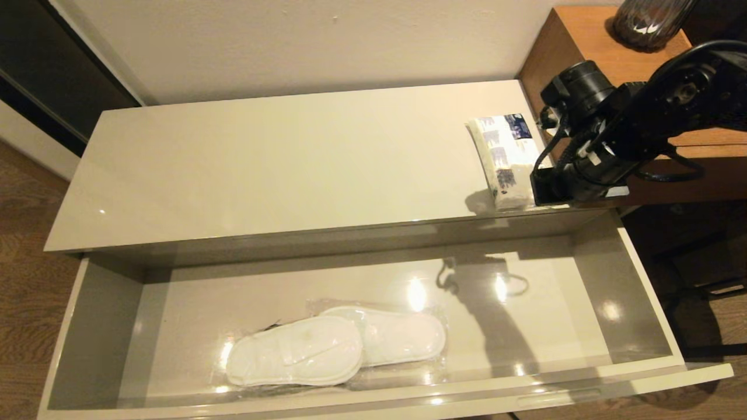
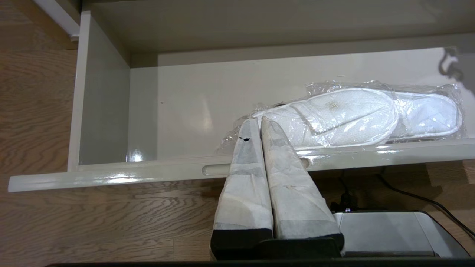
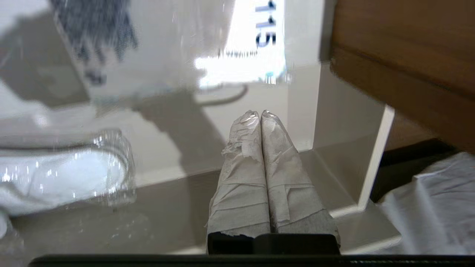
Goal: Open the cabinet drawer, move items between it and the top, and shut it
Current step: Place the tissue on the table, then close the drawer
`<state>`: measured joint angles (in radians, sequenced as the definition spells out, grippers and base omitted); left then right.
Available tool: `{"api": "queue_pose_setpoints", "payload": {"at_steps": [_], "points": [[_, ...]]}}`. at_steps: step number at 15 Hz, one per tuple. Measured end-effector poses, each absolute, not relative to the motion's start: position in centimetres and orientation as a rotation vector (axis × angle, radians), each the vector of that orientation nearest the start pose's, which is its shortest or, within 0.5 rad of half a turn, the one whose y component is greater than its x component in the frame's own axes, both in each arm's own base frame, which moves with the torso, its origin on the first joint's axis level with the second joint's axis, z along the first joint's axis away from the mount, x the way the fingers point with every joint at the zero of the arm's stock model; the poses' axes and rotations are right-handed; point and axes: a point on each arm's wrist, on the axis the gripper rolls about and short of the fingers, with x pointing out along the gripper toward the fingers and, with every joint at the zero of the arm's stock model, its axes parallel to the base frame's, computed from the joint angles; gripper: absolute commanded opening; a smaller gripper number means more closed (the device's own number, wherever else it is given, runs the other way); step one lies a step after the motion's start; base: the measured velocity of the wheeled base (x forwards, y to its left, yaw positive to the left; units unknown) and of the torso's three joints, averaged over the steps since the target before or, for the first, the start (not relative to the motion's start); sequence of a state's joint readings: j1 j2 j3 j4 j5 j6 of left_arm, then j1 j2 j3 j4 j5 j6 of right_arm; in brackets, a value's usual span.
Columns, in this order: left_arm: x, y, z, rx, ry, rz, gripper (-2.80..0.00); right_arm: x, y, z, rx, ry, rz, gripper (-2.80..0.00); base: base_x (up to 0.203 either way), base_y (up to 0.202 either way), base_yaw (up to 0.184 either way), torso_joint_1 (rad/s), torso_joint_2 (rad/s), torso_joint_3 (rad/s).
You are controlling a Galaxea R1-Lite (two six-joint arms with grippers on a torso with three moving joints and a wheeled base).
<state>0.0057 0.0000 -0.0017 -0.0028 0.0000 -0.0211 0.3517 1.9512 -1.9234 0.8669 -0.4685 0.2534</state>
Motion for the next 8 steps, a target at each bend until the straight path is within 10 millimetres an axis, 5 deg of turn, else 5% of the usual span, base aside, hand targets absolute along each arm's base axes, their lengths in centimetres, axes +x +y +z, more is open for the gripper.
{"api": "queue_pose_setpoints", "payload": {"at_steps": [8], "points": [[-2.3,0.0,7.6,-0.021,-0.005,0.006,-2.8,28.6,10.0,26.3,-0.11,0.893,-0.223,-2.8,0.0,0.0,0.0,0.0,0.0,0.0]]}}
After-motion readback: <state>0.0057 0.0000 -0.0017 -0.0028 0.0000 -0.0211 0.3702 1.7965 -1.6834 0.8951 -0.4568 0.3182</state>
